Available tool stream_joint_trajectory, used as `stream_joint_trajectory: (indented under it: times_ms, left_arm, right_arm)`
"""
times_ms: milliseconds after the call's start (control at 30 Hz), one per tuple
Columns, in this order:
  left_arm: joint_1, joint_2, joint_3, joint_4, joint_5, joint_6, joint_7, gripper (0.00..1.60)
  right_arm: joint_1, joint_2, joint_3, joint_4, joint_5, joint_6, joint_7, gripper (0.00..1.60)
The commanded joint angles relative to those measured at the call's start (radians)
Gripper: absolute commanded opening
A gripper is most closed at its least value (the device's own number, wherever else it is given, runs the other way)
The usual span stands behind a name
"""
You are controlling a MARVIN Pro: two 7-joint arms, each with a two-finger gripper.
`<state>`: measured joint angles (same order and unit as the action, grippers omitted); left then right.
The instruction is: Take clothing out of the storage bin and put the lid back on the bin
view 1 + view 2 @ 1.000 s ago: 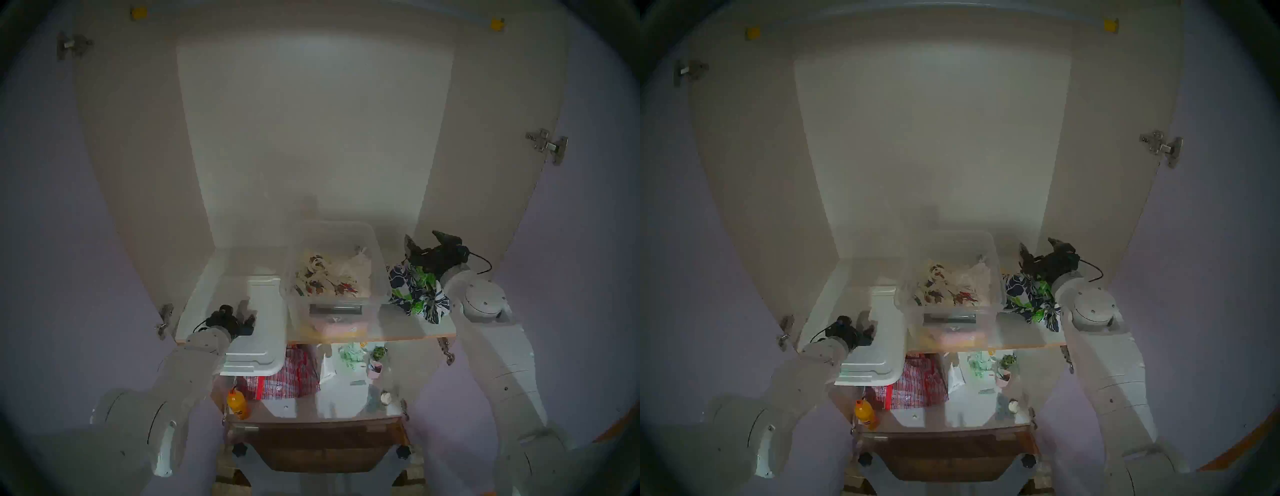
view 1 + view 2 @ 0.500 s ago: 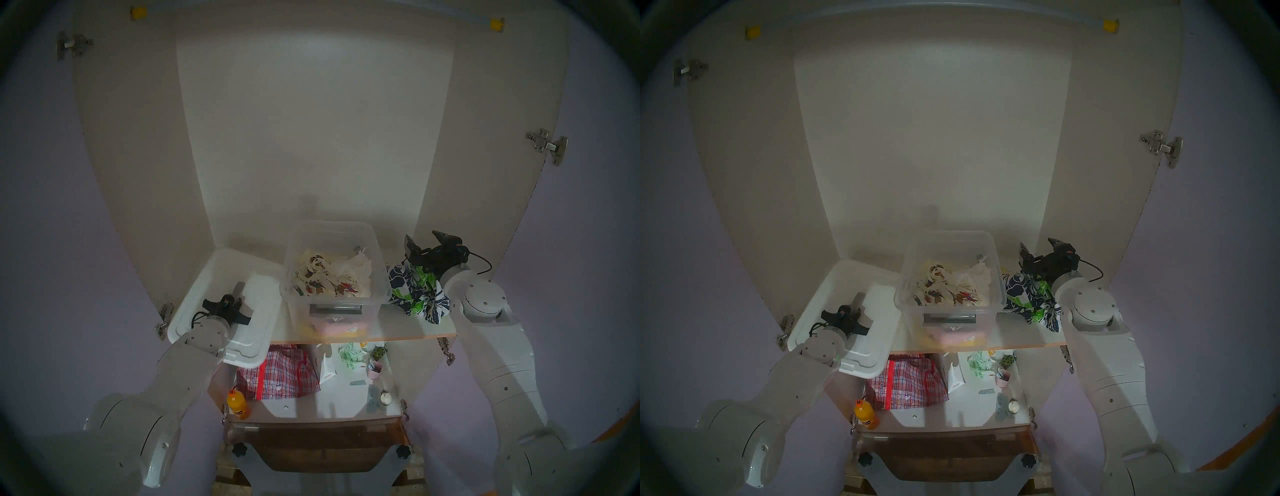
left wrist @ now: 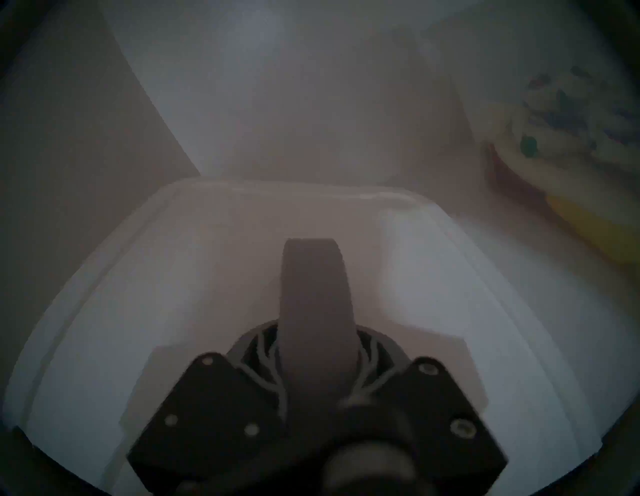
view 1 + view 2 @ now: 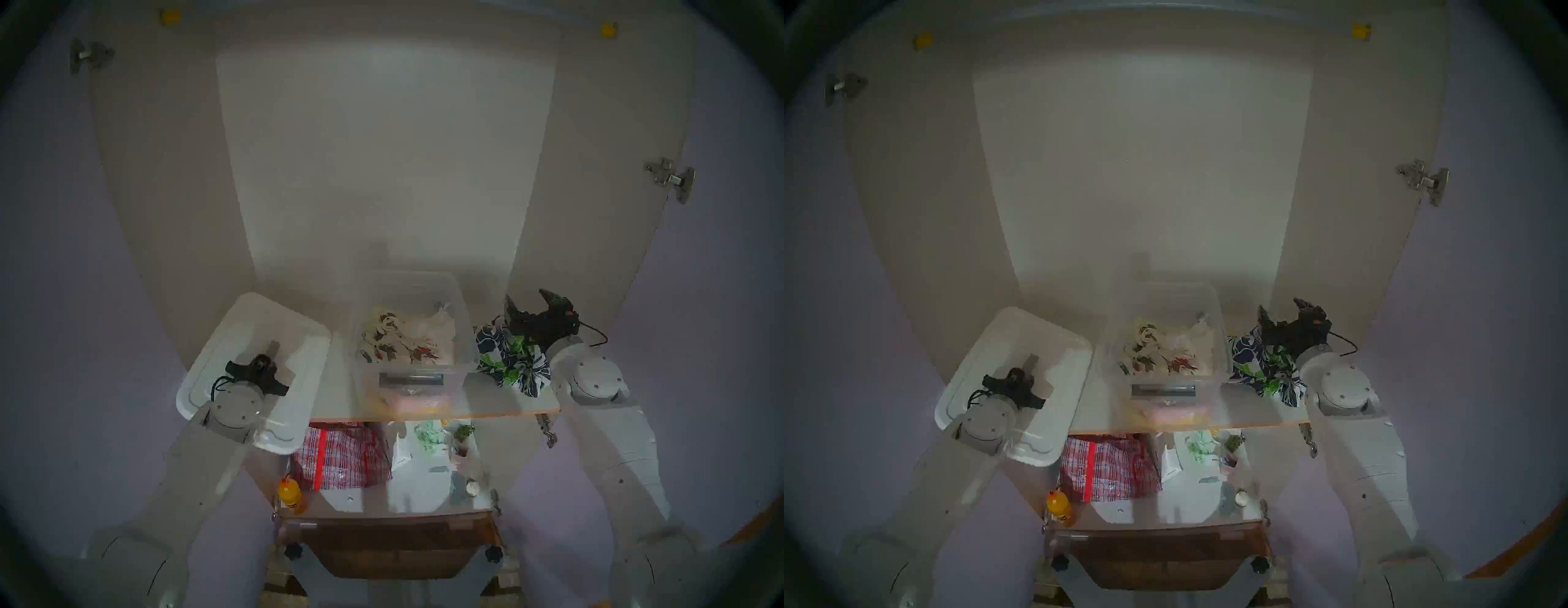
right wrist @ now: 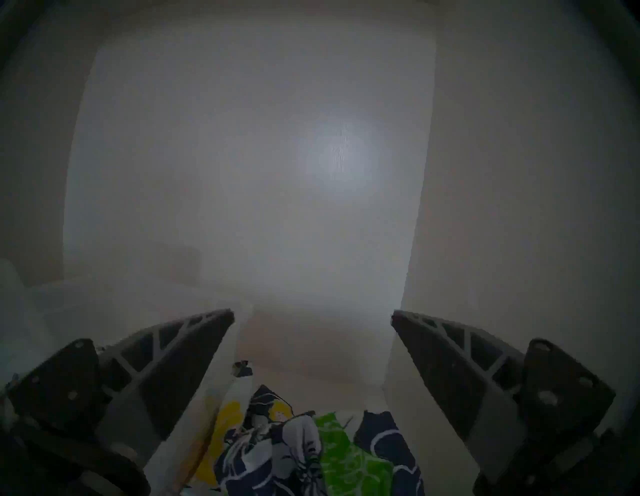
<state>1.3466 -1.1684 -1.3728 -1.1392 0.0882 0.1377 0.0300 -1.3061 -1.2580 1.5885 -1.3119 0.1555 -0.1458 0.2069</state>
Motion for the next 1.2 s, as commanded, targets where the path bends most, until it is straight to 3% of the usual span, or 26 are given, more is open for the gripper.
stream_joint_trajectory:
  times_ms: [0, 100, 333, 500, 600, 633, 833, 933, 1033, 1067, 1167]
  left_arm:
    - [-0.068, 0.067, 0.012, -0.03, 0.079, 0.051, 0.036, 0.0]
    - [-0.12, 0.091, 0.052, -0.06, 0.14, 0.111, 0.055, 0.0]
    - [-0.227, 0.11, 0.107, -0.042, 0.241, 0.144, 0.107, 0.0]
    - [-0.282, 0.139, 0.187, -0.034, 0.354, 0.182, 0.143, 0.0]
    - [-0.31, 0.151, 0.2, -0.04, 0.388, 0.191, 0.13, 0.0]
    - [-0.312, 0.132, 0.159, -0.056, 0.337, 0.165, 0.117, 0.0]
    - [-0.35, 0.129, 0.109, -0.1, 0.296, 0.166, 0.047, 0.0]
    - [-0.372, 0.107, 0.056, -0.121, 0.212, 0.151, -0.001, 0.0]
    - [-0.386, 0.1, 0.038, -0.134, 0.189, 0.156, -0.025, 0.0]
    - [-0.397, 0.081, 0.004, -0.147, 0.125, 0.157, -0.064, 0.0]
    - [-0.406, 0.069, -0.023, -0.161, 0.064, 0.17, -0.116, 0.0]
  right_arm:
    - [0.025, -0.004, -0.005, -0.001, -0.023, -0.039, -0.02, 1.6]
    - [0.026, -0.004, -0.005, 0.002, -0.027, -0.036, -0.02, 1.6]
    - [0.029, -0.008, -0.005, 0.008, -0.039, -0.049, -0.03, 1.6]
    - [0.032, -0.013, -0.004, 0.016, -0.048, -0.067, -0.036, 1.6]
    - [0.033, -0.014, -0.003, 0.017, -0.05, -0.071, -0.036, 1.6]
    - [0.032, -0.014, -0.003, 0.017, -0.051, -0.068, -0.036, 1.6]
    - [0.033, -0.016, -0.001, 0.017, -0.055, -0.067, -0.035, 1.6]
    - [0.033, -0.017, 0.0, 0.017, -0.056, -0.064, -0.034, 1.6]
    - [0.033, -0.017, 0.0, 0.018, -0.057, -0.063, -0.034, 1.6]
    - [0.033, -0.017, 0.0, 0.018, -0.057, -0.063, -0.034, 1.6]
    - [0.033, -0.018, 0.001, 0.018, -0.057, -0.064, -0.034, 1.6]
